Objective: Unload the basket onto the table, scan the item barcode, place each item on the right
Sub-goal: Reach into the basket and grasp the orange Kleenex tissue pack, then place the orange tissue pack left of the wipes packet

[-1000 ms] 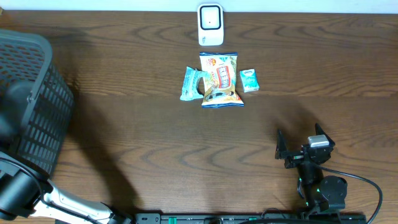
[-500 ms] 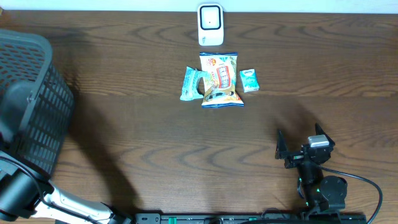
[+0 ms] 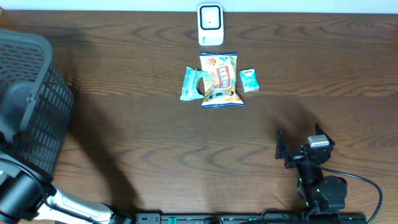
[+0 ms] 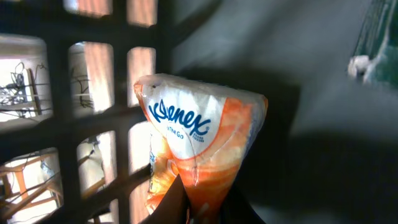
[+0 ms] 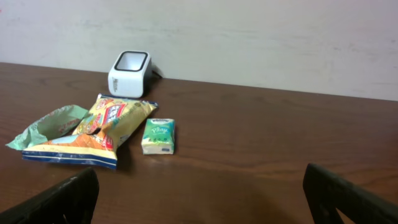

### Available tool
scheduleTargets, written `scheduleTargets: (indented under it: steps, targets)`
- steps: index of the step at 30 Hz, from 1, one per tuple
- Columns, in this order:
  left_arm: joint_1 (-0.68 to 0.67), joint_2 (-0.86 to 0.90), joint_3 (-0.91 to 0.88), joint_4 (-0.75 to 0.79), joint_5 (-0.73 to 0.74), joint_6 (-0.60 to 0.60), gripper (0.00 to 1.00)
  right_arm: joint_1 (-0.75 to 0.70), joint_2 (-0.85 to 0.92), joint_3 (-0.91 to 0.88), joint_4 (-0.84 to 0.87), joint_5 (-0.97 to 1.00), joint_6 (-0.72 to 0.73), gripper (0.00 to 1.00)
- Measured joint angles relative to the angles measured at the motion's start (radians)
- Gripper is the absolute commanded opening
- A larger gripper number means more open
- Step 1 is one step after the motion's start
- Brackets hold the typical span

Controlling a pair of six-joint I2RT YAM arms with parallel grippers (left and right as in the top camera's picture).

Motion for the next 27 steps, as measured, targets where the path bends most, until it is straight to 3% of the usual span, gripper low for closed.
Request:
scheduleTargets:
  steps: [8,14,17,21,27]
  targets:
    - [0.002,-0.451,0.023,0.084,0.217,-0.174,0.07,0.0,0.0,0.0,0.0,0.0,0.0,0.99]
    - [-0.027,-0.755,0.041,0.257,0.578,-0.32,0.07,0.0,0.0,0.0,0.0,0.0,0.0,0.99]
    - [-0.136,-0.817,0.043,0.317,0.751,-0.365,0.07,0.0,0.0,0.0,0.0,0.0,0.0,0.99]
    - [-0.356,-0.828,0.043,0.318,0.85,-0.366,0.07,0.0,0.0,0.0,0.0,0.0,0.0,0.99]
    - [-0.745,-0.776,0.043,0.309,0.801,-0.145,0.07,0.0,0.0,0.0,0.0,0.0,0.0,0.99]
